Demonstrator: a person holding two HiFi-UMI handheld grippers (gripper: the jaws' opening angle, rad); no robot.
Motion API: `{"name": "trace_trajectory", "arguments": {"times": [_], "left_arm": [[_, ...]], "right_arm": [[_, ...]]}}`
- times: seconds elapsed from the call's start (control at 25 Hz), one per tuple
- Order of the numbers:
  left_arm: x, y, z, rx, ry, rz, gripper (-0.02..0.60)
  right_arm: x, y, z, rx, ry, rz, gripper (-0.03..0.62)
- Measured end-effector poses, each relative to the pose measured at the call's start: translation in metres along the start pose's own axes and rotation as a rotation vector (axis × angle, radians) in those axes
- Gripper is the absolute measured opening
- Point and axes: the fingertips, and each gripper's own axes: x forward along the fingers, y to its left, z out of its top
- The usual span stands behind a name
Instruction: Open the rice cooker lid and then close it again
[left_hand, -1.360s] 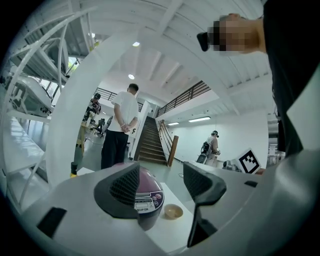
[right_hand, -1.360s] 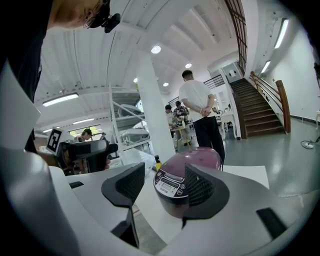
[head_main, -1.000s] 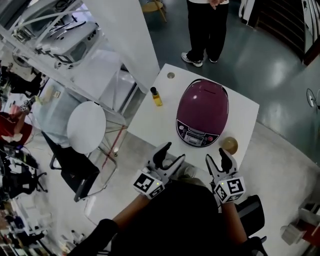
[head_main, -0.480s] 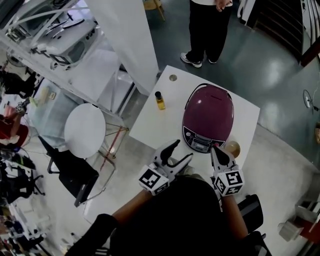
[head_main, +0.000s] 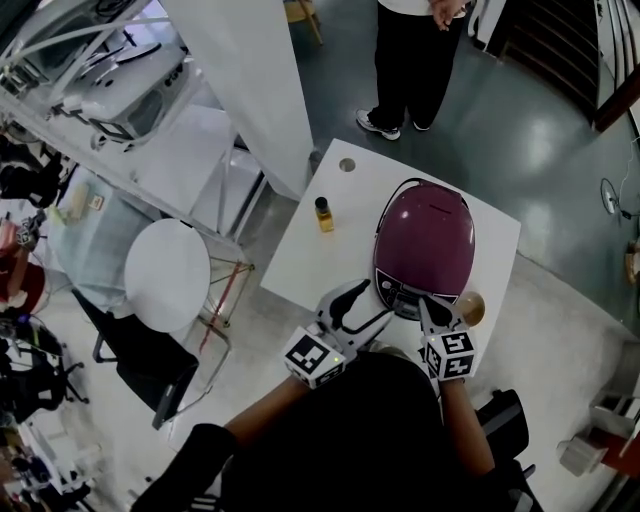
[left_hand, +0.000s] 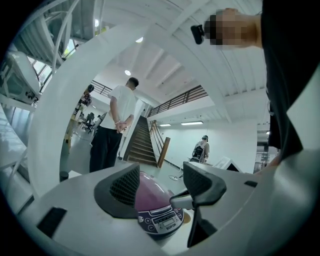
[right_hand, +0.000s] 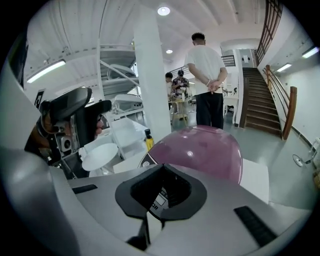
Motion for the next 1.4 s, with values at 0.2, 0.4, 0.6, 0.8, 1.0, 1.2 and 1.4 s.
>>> {"name": "trace_trajectory", "arguments": {"times": [0.2,0.4,0.6,0.8,1.0,1.2,1.4], "left_arm": [[0.001,0.014,-0.004,-0.005,0.012,-0.026,0.250],[0.002,0.026,-0.009,-0.017,0.033,-0.047,0.250],[0.001,0.035,-0.009,-0.038,0.044,-0.065,0.250],[0.001,0.046,-0.007,-0.048,0.051,-0.074,0.250],[0.002,0.050,-0.006,-0.058,0.029,-0.089,0.250],[-0.003,0.064,-0.003,-0.056,0.018,-0.067,0.250],[-0.006,0.069,-0.011,-0.076,0.020,-0.068,0.250]], "right_arm": [[0.014,-0.007,-0.007,0.027,0.057,-0.036,0.000],[0.022,-0.009,-0.014,0.035,0.087,-0.068,0.000],[0.028,-0.015,-0.025,0.073,0.121,-0.099,0.000],[0.033,-0.013,-0.025,0.044,0.144,-0.118,0.000],[0.031,-0.013,-0.026,0.037,0.168,-0.142,0.000],[0.037,-0.011,-0.027,-0.057,0.212,-0.164,0.000],[0.036,-0.009,-0.032,-0.076,0.243,-0.187,0.000]]}}
